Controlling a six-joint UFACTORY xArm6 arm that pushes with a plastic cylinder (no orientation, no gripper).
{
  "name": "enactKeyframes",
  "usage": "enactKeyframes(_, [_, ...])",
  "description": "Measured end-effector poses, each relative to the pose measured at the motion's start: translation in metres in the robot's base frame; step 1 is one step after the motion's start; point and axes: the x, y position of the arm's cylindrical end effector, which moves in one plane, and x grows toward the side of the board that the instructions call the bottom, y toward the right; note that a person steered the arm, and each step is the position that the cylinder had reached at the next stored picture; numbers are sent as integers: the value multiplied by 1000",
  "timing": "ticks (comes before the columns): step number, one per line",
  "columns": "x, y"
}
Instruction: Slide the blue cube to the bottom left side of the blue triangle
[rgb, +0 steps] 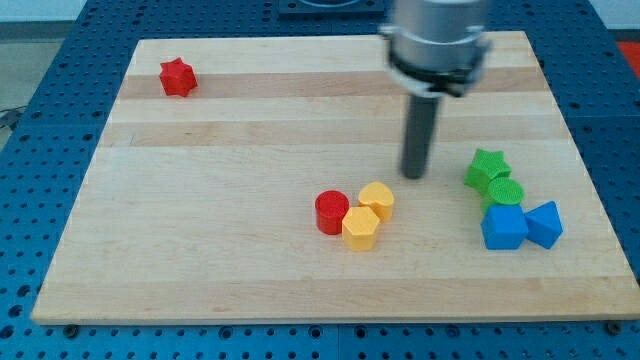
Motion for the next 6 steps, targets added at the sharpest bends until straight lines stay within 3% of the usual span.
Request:
enactKeyframes(1, [1, 27])
enactKeyframes(2, [65, 29])
enactKeyframes(3, [74, 29])
enactKeyframes(4, [73, 34])
enactKeyframes(6, [5, 41])
